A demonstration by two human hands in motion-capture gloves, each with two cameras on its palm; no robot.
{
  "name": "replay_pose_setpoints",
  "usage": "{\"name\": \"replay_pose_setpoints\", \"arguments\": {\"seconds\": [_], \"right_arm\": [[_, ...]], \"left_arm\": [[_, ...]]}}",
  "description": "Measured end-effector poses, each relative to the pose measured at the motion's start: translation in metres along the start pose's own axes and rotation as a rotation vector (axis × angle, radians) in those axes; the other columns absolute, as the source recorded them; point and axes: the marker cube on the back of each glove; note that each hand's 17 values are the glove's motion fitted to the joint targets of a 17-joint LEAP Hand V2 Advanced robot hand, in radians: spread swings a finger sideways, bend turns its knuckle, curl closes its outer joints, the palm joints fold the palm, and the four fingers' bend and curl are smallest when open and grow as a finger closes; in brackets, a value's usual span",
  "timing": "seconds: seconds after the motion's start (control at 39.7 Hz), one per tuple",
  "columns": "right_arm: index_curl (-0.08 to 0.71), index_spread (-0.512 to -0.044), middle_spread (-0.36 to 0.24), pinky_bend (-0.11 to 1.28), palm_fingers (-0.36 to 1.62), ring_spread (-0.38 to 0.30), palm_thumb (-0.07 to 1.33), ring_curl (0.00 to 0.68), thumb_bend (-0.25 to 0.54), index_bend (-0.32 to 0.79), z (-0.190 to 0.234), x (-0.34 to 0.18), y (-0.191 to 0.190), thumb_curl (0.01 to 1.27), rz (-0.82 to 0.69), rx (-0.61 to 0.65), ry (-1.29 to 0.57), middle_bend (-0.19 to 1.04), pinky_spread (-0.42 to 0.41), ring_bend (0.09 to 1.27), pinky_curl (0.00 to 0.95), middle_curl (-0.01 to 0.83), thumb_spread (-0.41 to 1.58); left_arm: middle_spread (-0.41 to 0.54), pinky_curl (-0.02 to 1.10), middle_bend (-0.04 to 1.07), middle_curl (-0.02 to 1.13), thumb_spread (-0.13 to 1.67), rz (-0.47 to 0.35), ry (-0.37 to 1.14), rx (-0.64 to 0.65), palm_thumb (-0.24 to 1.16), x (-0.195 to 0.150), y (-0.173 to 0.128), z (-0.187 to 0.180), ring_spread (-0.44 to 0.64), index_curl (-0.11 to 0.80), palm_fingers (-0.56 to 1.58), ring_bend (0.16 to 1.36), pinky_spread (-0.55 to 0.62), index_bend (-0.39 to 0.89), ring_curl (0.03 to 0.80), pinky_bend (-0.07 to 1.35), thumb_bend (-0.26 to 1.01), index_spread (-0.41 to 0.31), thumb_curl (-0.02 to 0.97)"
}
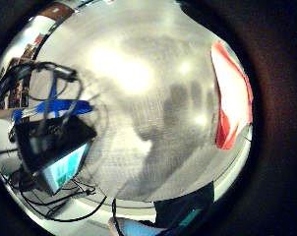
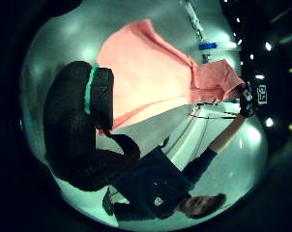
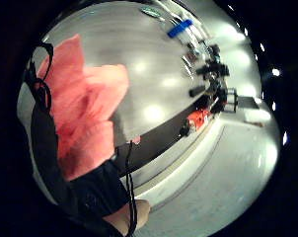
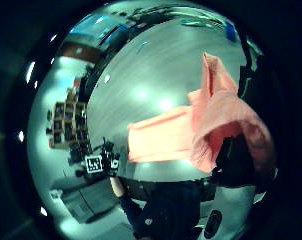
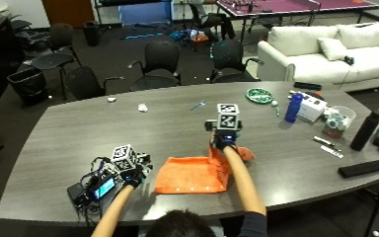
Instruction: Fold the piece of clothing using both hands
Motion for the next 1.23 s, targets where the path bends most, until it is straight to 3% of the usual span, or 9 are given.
{"name": "replay_pose_setpoints", "arguments": {"seconds": [0.13,0.2,0.4,0.5,0.7,0.73,0.88,1.03,1.23], "right_arm": [[0.284,-0.234,-0.201,0.68,1.26,-0.245,1.03,0.476,-0.032,0.13,0.006,-0.116,0.012,0.73,-0.193,0.007,0.065,0.35,-0.34,0.75,0.423,0.523,0.41],[0.291,-0.232,-0.2,0.68,1.26,-0.244,1.03,0.476,-0.035,0.13,0.033,-0.175,0.011,0.73,-0.258,-0.002,0.12,0.36,-0.345,0.75,0.423,0.527,0.4],[0.309,-0.223,-0.198,0.66,1.27,-0.249,1.01,0.472,-0.037,0.14,0.127,-0.296,0.039,0.74,-0.402,-0.191,0.271,0.37,-0.351,0.74,0.419,0.533,0.39],[0.285,-0.217,-0.187,0.72,1.18,-0.244,0.97,0.472,-0.049,0.05,0.16,-0.327,0.052,0.72,-0.435,-0.157,0.41,0.33,-0.344,0.75,0.433,0.52,0.49],[0.225,-0.23,-0.17,0.78,1.03,-0.22,0.84,0.451,-0.047,0.02,0.156,-0.315,0.042,0.64,-0.537,-0.075,0.371,0.22,-0.322,0.68,0.438,0.487,0.83],[0.224,-0.228,-0.175,0.78,1.07,-0.227,0.88,0.452,-0.019,0.03,0.151,-0.309,0.038,0.65,-0.535,-0.061,0.349,0.23,-0.324,0.68,0.438,0.49,0.81],[0.188,-0.233,-0.158,0.76,1.03,-0.21,0.77,0.435,-0.028,0.03,0.107,-0.257,0.027,0.57,-0.494,0.019,0.206,0.2,-0.308,0.64,0.427,0.474,1.03],[0.18,-0.225,-0.149,0.72,1.07,-0.199,0.74,0.425,-0.018,0.06,0.072,-0.196,0.024,0.53,-0.423,0.034,0.086,0.2,-0.297,0.61,0.41,0.472,1.13],[0.182,-0.208,-0.134,0.68,1.1,-0.19,0.74,0.424,-0.011,0.08,0.082,-0.136,-0.002,0.49,-0.348,-0.003,0.013,0.2,-0.281,0.59,0.4,0.47,1.21]], "left_arm": [[0.131,0.31,0.15,0.29,1.37,0.047,0.173,0.213,0.35,-0.022,-0.018,-0.022,0.41,0.47,0.27,0.37,0.37,0.29,0.303,0.18,0.0,-0.075,0.304],[0.138,0.31,0.16,0.29,1.38,0.053,0.267,0.28,0.37,-0.029,-0.01,-0.046,0.41,0.471,0.28,0.37,0.37,0.3,0.297,0.17,0.01,-0.074,0.309],[0.129,0.29,0.19,0.31,1.38,0.016,0.345,0.364,0.45,-0.056,0.0,-0.081,0.41,0.47,0.35,0.36,0.36,0.32,0.288,0.16,0.02,-0.076,0.335],[0.121,0.28,0.19,0.32,1.38,-0.004,0.348,0.378,0.48,-0.063,0.013,-0.089,0.41,0.471,0.37,0.36,0.35,0.32,0.288,0.16,0.03,-0.069,0.351],[0.112,0.27,0.18,0.33,1.37,-0.027,0.337,0.361,0.5,-0.073,0.012,-0.082,0.4,0.471,0.38,0.35,0.35,0.32,0.287,0.15,0.02,-0.067,0.37],[0.115,0.26,0.18,0.33,1.37,-0.03,0.338,0.358,0.5,-0.073,0.01,-0.081,0.4,0.471,0.38,0.35,0.34,0.32,0.286,0.15,0.02,-0.067,0.372],[0.109,0.26,0.18,0.34,1.37,-0.035,0.334,0.345,0.5,-0.063,-0.001,-0.081,0.39,0.47,0.39,0.35,0.34,0.32,0.288,0.15,0.01,-0.066,0.381],[0.107,0.25,0.18,0.34,1.37,-0.007,0.289,0.321,0.51,-0.047,-0.009,-0.081,0.39,0.468,0.39,0.35,0.34,0.31,0.287,0.16,0.0,-0.066,0.389],[0.112,0.25,0.17,0.34,1.36,0.011,0.226,0.302,0.51,-0.024,0.002,-0.091,0.39,0.468,0.39,0.35,0.34,0.31,0.288,0.17,-0.01,-0.066,0.397]]}}
